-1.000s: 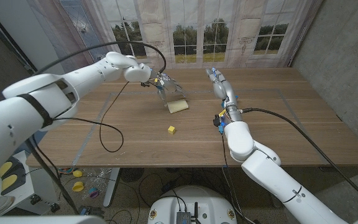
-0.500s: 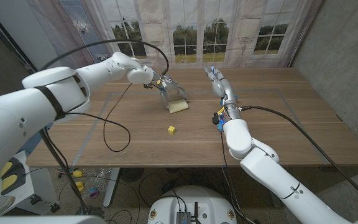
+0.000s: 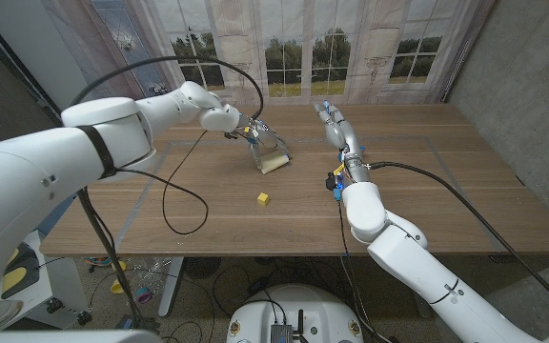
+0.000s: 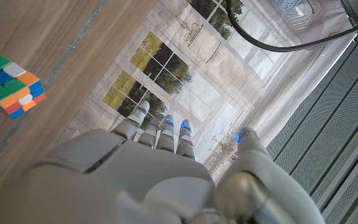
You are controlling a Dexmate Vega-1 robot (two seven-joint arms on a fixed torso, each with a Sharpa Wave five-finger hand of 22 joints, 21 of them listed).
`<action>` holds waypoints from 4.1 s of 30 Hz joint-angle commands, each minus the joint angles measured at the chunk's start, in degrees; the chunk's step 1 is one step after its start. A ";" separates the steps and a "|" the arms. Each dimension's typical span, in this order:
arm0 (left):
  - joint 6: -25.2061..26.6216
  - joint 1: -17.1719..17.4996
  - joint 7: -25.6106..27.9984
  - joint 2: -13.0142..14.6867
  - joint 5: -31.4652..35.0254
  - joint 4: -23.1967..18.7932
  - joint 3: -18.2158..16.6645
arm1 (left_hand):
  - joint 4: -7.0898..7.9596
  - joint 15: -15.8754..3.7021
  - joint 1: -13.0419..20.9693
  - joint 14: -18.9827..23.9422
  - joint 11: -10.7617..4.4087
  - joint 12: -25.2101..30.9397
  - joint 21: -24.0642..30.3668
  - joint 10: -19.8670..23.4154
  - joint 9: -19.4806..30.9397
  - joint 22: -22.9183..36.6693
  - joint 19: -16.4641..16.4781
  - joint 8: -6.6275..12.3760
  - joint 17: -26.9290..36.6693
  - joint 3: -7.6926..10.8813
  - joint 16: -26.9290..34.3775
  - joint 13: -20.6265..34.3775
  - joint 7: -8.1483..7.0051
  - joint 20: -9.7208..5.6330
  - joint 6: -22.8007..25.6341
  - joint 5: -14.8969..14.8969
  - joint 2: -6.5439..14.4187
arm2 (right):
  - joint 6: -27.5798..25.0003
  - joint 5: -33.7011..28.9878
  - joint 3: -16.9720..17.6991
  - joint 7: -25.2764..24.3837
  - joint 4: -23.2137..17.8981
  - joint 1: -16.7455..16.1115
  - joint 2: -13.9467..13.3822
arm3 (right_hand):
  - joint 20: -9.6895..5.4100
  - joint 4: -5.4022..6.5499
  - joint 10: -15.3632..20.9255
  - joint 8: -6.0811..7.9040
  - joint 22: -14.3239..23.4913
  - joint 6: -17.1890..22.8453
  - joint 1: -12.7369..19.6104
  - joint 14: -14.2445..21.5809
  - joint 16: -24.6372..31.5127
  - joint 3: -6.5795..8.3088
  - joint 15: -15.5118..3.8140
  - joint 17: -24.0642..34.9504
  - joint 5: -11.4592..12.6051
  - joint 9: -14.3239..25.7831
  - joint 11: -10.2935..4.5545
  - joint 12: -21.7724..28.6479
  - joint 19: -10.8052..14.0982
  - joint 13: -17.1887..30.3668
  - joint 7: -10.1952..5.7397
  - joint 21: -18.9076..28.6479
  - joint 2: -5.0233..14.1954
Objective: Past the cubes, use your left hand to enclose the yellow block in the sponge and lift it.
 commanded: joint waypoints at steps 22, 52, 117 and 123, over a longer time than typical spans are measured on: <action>3.55 1.97 -3.99 2.35 -1.67 -7.42 2.87 | 0.43 -7.39 2.66 12.45 -1.50 4.68 -0.50 20.35 -0.45 0.15 7.89 3.14 -0.03 -2.25 1.34 -0.30 0.36 -2.65 18.30 -1.75 4.50 | 0.54 -0.39 1.06 -0.86 -1.35 -2.06 -1.33 | 0.03 -0.15 0.76 0.15 0.08 0.70 -0.49 0.75 0.15 -0.12 0.21 0.21 0.42 0.24 0.18 0.07 0.75 0.23 0.05 0.28 -0.05; 11.89 10.04 -17.80 17.95 -2.00 -38.31 -13.91 | -0.86 -9.80 5.63 21.28 -1.83 3.78 -1.09 31.43 -0.58 0.35 11.01 2.57 -0.18 0.16 0.82 -0.42 1.15 -3.16 30.30 -7.28 10.16 | 4.87 -0.32 2.55 -0.41 -0.70 -4.29 -2.21 | 0.00 -0.24 1.23 0.19 0.07 0.96 -0.49 1.23 0.12 -0.05 0.17 0.19 0.45 0.24 0.17 0.07 1.03 0.23 0.01 0.30 0.04; 45.03 45.62 -52.50 30.33 2.15 -93.90 -41.18 | -0.85 -9.55 4.54 22.14 -2.14 1.87 -1.95 31.75 -0.47 0.39 10.58 0.56 -0.18 -0.32 0.21 -0.20 1.28 -2.61 30.32 -7.51 9.71 | 25.61 11.79 13.34 16.13 6.89 -8.30 -11.76 | 0.02 -0.49 1.56 0.16 0.07 1.31 -0.47 1.46 -0.09 0.00 0.18 0.19 0.43 0.25 0.24 -0.12 1.09 0.24 0.14 0.19 -0.01; 46.81 47.91 -53.76 30.77 3.43 -96.05 -42.04 | -0.92 -9.60 4.59 22.18 -2.13 1.75 -2.03 31.83 -0.47 0.38 10.54 0.46 -0.18 -0.33 0.19 -0.19 1.31 -2.57 30.46 -7.49 9.65 | 26.54 11.77 13.44 17.19 7.24 -8.21 -12.22 | -0.01 -0.50 1.61 0.16 0.07 1.34 -0.48 1.48 -0.11 0.01 0.24 0.19 0.44 0.25 0.16 -0.12 1.14 0.24 0.07 0.20 0.01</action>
